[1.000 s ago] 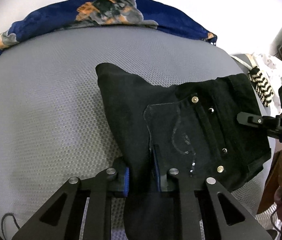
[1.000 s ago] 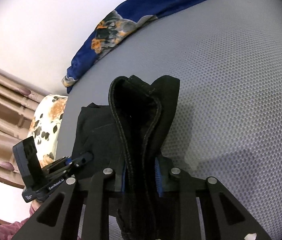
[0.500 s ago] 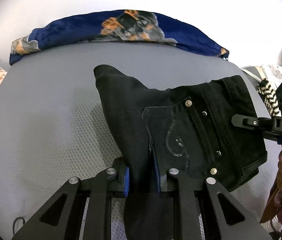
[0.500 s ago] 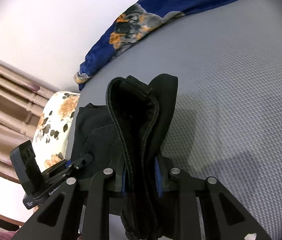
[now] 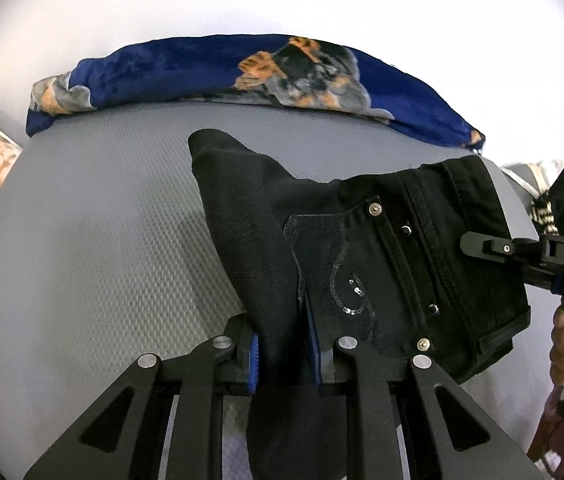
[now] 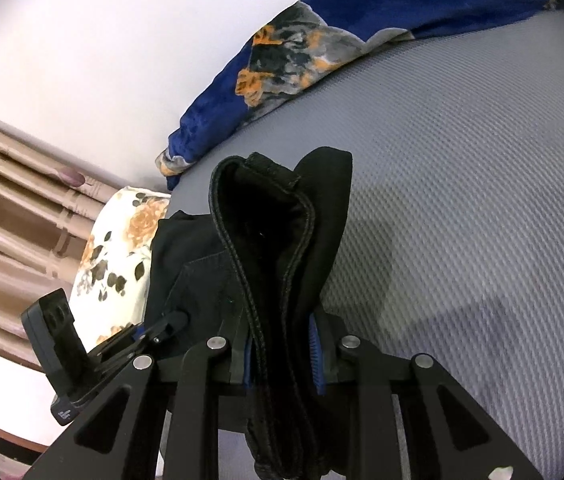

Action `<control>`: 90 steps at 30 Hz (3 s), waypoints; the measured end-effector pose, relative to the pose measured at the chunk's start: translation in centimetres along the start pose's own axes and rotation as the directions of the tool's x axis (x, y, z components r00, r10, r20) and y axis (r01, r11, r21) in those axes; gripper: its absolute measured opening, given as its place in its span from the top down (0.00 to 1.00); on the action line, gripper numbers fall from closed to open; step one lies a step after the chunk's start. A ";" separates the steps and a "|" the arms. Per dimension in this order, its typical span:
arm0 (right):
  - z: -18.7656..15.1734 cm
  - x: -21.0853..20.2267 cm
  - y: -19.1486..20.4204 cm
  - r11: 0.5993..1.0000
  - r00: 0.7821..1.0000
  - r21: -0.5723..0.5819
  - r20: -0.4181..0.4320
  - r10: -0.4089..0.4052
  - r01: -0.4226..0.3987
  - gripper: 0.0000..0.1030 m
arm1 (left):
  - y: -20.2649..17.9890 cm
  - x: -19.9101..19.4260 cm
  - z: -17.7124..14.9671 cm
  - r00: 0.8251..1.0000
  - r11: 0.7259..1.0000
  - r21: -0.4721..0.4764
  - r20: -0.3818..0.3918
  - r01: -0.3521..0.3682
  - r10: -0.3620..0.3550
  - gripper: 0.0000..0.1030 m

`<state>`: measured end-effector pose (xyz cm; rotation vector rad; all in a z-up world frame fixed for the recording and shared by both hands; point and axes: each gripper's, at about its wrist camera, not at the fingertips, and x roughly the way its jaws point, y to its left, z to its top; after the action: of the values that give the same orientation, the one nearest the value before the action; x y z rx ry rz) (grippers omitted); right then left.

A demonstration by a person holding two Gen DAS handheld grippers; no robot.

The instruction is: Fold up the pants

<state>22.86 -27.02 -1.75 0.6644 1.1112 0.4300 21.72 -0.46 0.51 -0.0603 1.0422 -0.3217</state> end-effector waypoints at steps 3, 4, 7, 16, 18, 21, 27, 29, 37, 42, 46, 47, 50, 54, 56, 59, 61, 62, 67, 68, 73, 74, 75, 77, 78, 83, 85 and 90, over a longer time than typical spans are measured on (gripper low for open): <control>1.8 1.3 0.0 1.000 1.000 -0.003 -0.005 -0.005 0.005 0.79 | 1.1 1.1 1.8 1.000 1.000 -0.015 0.004 -0.002 0.002 0.81; 2.7 1.9 0.0 1.000 1.000 0.000 -0.008 -0.003 0.003 0.79 | 1.4 1.4 2.4 1.000 1.000 -0.016 0.009 -0.006 0.006 0.81; 4.9 3.4 -0.1 1.000 1.000 0.003 -0.009 -0.004 0.004 0.79 | 2.2 2.4 4.1 1.000 1.000 -0.016 0.019 -0.019 0.019 0.81; 7.3 7.6 -1.9 0.978 0.978 -0.025 -0.010 -0.210 0.209 0.68 | 5.5 8.0 4.6 0.997 0.997 -0.045 -0.043 -0.059 0.057 0.73; 6.6 8.2 -2.4 0.962 0.964 -0.060 -0.002 -0.267 0.267 0.57 | 6.0 8.5 3.8 0.997 0.996 -0.053 -0.030 -0.073 0.072 0.61; 5.8 8.1 -2.9 0.956 0.959 -0.069 0.018 -0.284 0.285 0.49 | 6.0 8.5 3.0 0.995 0.994 -0.055 -0.011 -0.095 0.095 0.55; 3.7 6.8 -2.0 0.928 0.935 -0.117 0.027 -0.354 0.355 0.43 | 4.6 7.4 2.2 0.978 0.979 0.001 0.018 -0.206 0.206 0.48; 3.2 5.9 -1.1 0.912 0.923 -0.142 0.057 -0.382 0.386 0.43 | 4.0 6.6 1.8 0.969 0.970 0.020 0.031 -0.244 0.243 0.48; 0.4 0.9 3.4 0.909 0.907 -0.153 0.241 -0.346 0.388 0.29 | 2.3 2.5 -0.6 0.957 0.960 -0.006 0.078 -0.280 0.280 0.48; -2.4 0.1 6.3 0.887 0.890 -0.201 0.289 -0.351 0.415 0.21 | 0.9 -0.1 -2.3 0.951 0.958 0.002 0.115 -0.288 0.286 0.48; -5.1 0.1 7.7 0.864 0.876 -0.239 0.317 -0.362 0.444 0.16 | 0.1 -1.8 -3.8 0.949 0.958 -0.012 0.128 -0.288 0.287 0.48; -5.8 0.1 7.9 0.856 0.872 -0.249 0.322 -0.368 0.453 0.16 | 0.0 -2.2 -4.2 0.950 0.959 -0.016 0.130 -0.284 0.284 0.48; -7.5 0.4 8.6 0.830 0.862 -0.285 0.329 -0.386 0.481 0.14 | -0.6 -2.9 -5.3 0.950 0.959 -0.022 0.131 -0.284 0.284 0.48; -9.3 0.5 9.2 0.815 0.858 -0.312 0.340 -0.384 0.488 0.11 | -1.5 -3.8 -6.5 0.942 0.953 -0.006 0.150 -0.304 0.301 0.48; -9.9 0.5 9.4 0.812 0.857 -0.316 0.344 -0.384 0.491 0.10 | -1.8 -4.1 -6.9 0.941 0.952 -0.003 0.156 -0.305 0.302 0.48; -10.5 0.5 9.5 0.808 0.857 -0.323 0.344 -0.385 0.493 0.10 | -2.0 -4.4 -7.2 0.940 0.953 -0.012 0.158 -0.304 0.302 0.48; -10.7 0.6 9.6 0.805 0.854 -0.323 0.346 -0.388 0.497 0.10 | -2.1 -4.5 -7.5 0.939 0.952 -0.016 0.159 -0.306 0.304 0.48; -10.8 0.6 9.5 0.806 0.854 -0.321 0.346 -0.389 0.497 0.10 | -2.1 -4.6 -7.7 0.939 0.952 -0.017 0.157 -0.307 0.305 0.48; -11.4 0.8 9.5 0.808 0.857 -0.320 0.338 -0.390 0.494 0.10 | -2.3 -4.7 -8.3 0.939 0.951 -0.017 0.152 -0.308 0.307 0.48; -11.4 0.9 9.5 0.808 0.857 -0.322 0.337 -0.390 0.494 0.10 | -2.2 -4.7 -8.4 0.940 0.951 -0.020 0.150 -0.309 0.308 0.48; -11.7 1.0 9.6 0.807 0.858 -0.324 0.332 -0.392 0.493 0.10 | -2.2 -4.7 -8.7 0.938 0.949 -0.022 0.145 -0.314 0.314 0.48; -11.7 1.0 9.6 0.808 0.858 -0.323 0.330 -0.393 0.493 0.10 | -2.3 -4.8 -8.7 0.938 0.949 -0.023 0.145 -0.314 0.314 0.48; -11.8 1.1 9.6 0.808 0.859 -0.322 0.328 -0.393 0.493 0.10 | -2.3 -4.8 -8.8 0.938 0.949 -0.023 0.145 -0.315 0.315 0.48; -11.8 1.1 9.6 0.810 0.860 -0.321 0.324 -0.393 0.491 0.10 | -2.3 -4.8 -8.8 0.937 0.948 -0.023 0.146 -0.316 0.316 0.48; -11.9 1.2 9.6 0.810 0.860 -0.320 0.324 -0.394 0.491 0.10 | -2.3 -4.8 -8.8 0.937 0.948 -0.023 0.146 -0.318 0.318 0.48; -11.9 1.2 9.5 0.811 0.861 -0.319 0.322 -0.393 0.490 0.10 | -2.3 -4.9 -8.9 0.936 0.947 -0.022 0.145 -0.321 0.320 0.48; -11.9 1.3 9.5 0.812 0.862 -0.320 0.320 -0.393 0.489 0.10 | -2.2 -4.9 -8.9 0.936 0.947 -0.022 0.146 -0.320 0.320 0.48; -12.0 1.3 9.3 0.817 0.863 -0.309 0.314 -0.395 0.486 0.10 | -2.2 -4.8 -8.8 0.937 0.947 -0.013 0.144 -0.320 0.319 0.48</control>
<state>12.44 -16.08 0.29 0.0925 0.8829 0.1442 11.41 -0.27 0.52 0.0942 0.8886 -0.0257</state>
